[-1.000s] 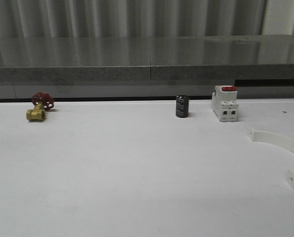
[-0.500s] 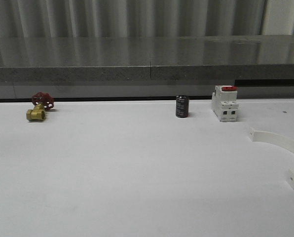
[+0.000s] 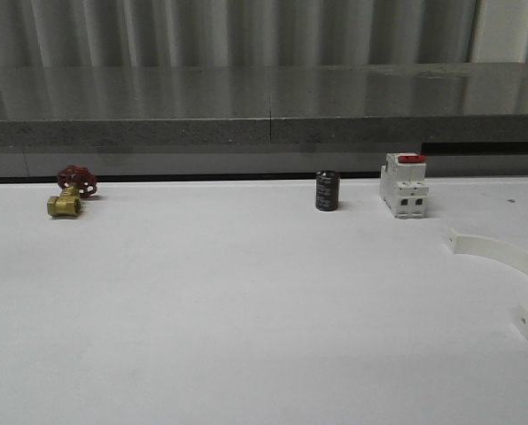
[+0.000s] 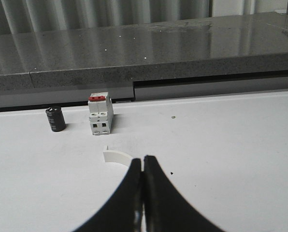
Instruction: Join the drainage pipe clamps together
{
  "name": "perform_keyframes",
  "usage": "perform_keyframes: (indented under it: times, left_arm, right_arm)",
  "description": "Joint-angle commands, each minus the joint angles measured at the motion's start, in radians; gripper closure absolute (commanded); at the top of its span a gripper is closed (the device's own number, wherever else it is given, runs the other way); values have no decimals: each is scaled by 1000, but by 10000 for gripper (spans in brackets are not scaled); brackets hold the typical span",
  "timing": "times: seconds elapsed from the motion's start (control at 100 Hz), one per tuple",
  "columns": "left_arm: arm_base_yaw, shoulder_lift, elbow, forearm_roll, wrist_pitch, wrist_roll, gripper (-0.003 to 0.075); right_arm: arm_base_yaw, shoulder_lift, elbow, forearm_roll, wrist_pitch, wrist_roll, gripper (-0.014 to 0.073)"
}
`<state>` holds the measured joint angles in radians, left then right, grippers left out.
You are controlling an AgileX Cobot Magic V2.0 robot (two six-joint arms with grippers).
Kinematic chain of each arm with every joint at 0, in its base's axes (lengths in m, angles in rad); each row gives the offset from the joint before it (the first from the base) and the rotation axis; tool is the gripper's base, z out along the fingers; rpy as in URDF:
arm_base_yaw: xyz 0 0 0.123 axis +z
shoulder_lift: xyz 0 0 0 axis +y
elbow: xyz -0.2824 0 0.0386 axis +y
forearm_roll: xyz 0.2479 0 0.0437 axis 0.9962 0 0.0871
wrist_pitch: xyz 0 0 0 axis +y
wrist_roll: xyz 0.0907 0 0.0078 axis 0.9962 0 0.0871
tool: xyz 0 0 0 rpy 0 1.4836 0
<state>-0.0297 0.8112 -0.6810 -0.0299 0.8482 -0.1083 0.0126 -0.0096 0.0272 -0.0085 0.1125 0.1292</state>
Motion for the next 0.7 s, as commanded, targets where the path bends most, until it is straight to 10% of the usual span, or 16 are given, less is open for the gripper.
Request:
perform_keyframes:
  times: [0.0, 0.37, 0.69]
  left_arm:
    - [2, 90, -67, -2, -62, -15, 186]
    - [15, 518, -310, 117, -102, -11, 186]
    - [210, 757, -470, -84, -101, 287, 186]
  right_arm:
    - [-4, -20, -17, -7, -79, -8, 661]
    - [-4, -20, -17, -7, -79, -8, 661]
    - [-4, -20, -17, -7, -79, -8, 661]
